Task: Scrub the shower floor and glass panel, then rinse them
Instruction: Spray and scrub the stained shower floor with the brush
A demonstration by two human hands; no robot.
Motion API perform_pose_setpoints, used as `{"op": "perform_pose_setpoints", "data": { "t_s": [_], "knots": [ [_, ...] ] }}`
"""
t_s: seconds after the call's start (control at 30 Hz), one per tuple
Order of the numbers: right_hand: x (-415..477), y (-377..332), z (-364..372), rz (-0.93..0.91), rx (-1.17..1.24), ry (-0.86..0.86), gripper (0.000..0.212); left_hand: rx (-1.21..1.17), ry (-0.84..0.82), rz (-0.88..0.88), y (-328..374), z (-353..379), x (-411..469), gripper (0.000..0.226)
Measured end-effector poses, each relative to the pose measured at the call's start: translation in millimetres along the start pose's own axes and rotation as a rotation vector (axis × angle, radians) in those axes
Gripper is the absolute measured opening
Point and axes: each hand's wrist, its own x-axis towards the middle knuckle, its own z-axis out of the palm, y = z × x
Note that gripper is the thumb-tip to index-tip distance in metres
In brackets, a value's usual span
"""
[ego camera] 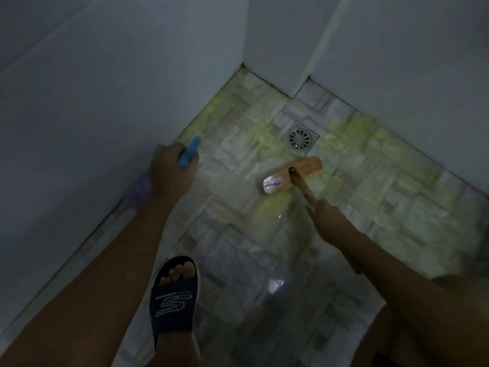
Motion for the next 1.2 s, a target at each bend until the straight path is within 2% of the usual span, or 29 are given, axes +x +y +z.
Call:
{"op": "perform_pose_setpoints", "data": {
  "t_s": [0.17, 0.3, 0.37, 0.43, 0.53, 0.67, 0.73, 0.87, 1.0, 1.07, 1.2],
  "knots": [
    [30.4, -14.0, -40.2, 0.082, 0.091, 0.078, 0.04, -0.158, -0.086, 0.142, 45.3, 25.2, 0.7, 0.03],
    [35.0, -14.9, -43.1, 0.084, 0.247, 0.07, 0.018, -0.224, -0.13, 0.243, 81.7, 46.3, 2.1, 0.034],
    [11.0, -12.1, -38.9, 0.084, 0.362, 0.108, 0.023, -0.276, -0.152, 0.232, 91.9, 57.5, -2.3, 0.036],
    [-20.0, -3.1, -26.1, 0.055, 0.33, 0.123, 0.028, -0.31, -0.16, 0.214, 95.3, 68.0, -9.2, 0.039],
    [-61.6, 18.9, -0.8, 0.118, 0.305, 0.136, 0.037, -0.276, -0.188, 0.223, 102.7, 80.8, -17.6, 0.042],
    [-80.8, 21.9, 31.3, 0.188, 0.217, 0.004, 0.039, -0.247, -0.255, 0.227, 109.1, 86.0, -14.7, 0.036],
    [-77.5, 8.6, 35.2, 0.199, 0.306, -0.071, 0.035, -0.279, -0.287, 0.201, 109.1, 86.8, -11.0, 0.035],
    [-15.3, -22.6, 9.7, 0.142, 0.415, -0.011, 0.036, -0.311, -0.216, 0.182, 105.1, 87.3, -8.3, 0.037],
    [35.6, -42.3, -31.9, 0.178, 0.495, 0.029, 0.035, -0.325, -0.145, 0.175, 105.8, 85.5, -5.9, 0.04],
    [22.7, -31.1, -24.7, 0.135, 0.458, 0.05, 0.04, -0.324, -0.142, 0.152, 106.9, 85.5, -1.4, 0.038],
    [-36.9, 19.6, 10.4, 0.164, 0.289, -0.037, 0.04, -0.358, -0.146, 0.134, 112.3, 87.9, 11.7, 0.029]
  ]
}}
